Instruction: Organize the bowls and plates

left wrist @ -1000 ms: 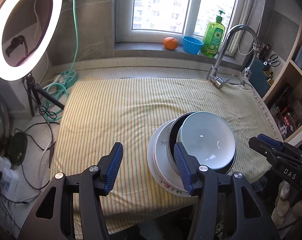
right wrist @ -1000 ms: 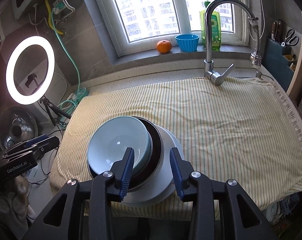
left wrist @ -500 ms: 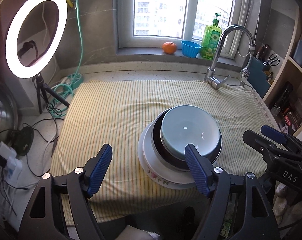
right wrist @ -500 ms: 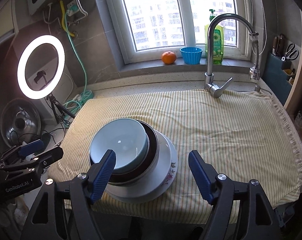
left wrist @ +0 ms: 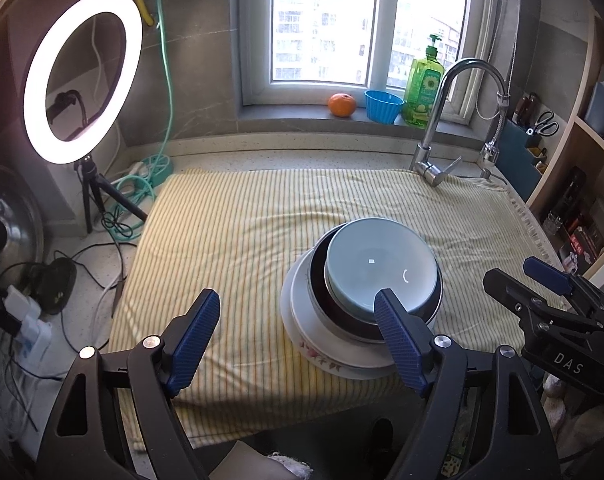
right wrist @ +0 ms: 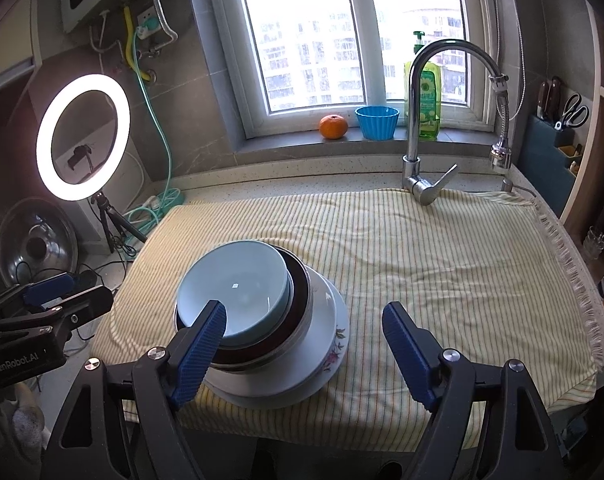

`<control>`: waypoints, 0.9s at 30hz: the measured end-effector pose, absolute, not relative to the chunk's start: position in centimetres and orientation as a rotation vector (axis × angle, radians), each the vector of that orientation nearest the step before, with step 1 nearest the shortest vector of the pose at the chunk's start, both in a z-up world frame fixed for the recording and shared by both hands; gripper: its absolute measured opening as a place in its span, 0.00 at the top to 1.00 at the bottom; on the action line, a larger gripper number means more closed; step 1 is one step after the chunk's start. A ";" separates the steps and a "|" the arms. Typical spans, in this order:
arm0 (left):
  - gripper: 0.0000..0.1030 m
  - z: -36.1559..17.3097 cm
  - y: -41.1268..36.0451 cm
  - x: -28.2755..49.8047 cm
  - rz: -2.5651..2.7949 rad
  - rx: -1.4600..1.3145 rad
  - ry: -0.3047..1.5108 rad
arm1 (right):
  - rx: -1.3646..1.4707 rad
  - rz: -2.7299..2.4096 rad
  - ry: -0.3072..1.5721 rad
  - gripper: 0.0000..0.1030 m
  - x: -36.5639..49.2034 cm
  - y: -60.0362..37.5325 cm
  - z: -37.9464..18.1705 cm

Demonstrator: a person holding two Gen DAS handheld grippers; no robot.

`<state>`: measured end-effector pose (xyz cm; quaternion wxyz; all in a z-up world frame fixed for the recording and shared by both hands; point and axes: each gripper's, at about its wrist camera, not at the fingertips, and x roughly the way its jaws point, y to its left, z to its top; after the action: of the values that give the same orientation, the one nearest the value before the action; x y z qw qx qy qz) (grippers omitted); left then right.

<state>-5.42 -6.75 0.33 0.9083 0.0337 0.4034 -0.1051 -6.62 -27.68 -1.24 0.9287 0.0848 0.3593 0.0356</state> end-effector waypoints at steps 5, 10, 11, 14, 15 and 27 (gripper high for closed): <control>0.23 0.4 -6.8 -5.6 -0.221 0.066 0.832 | 0.169 0.080 0.751 0.25 -6.8 -27.6 -1.5; 0.23 0.4 -7.1 -5.8 -0.231 0.069 0.834 | 0.177 0.075 0.753 0.25 -6.9 -27.9 -1.5; 0.23 0.4 -7.1 -5.8 -0.232 0.070 0.833 | 0.180 0.073 0.752 0.25 -6.9 -28.0 -1.5; 0.23 0.4 -7.2 -5.8 -0.235 0.068 0.833 | 0.178 0.071 0.751 0.25 -7.0 -28.0 -1.5; 0.23 0.5 -7.2 -5.8 -0.235 0.069 0.831 | 0.176 0.070 0.750 0.25 -7.1 -28.0 -1.5; 0.23 0.5 -7.3 -5.8 -0.244 0.070 0.832 | 0.176 0.070 0.757 0.25 -7.0 -28.3 -1.6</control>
<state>-5.77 -7.32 0.52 0.9068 0.0340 0.4032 -0.1181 -6.97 -28.28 -1.64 0.9248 0.0857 0.3692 0.0341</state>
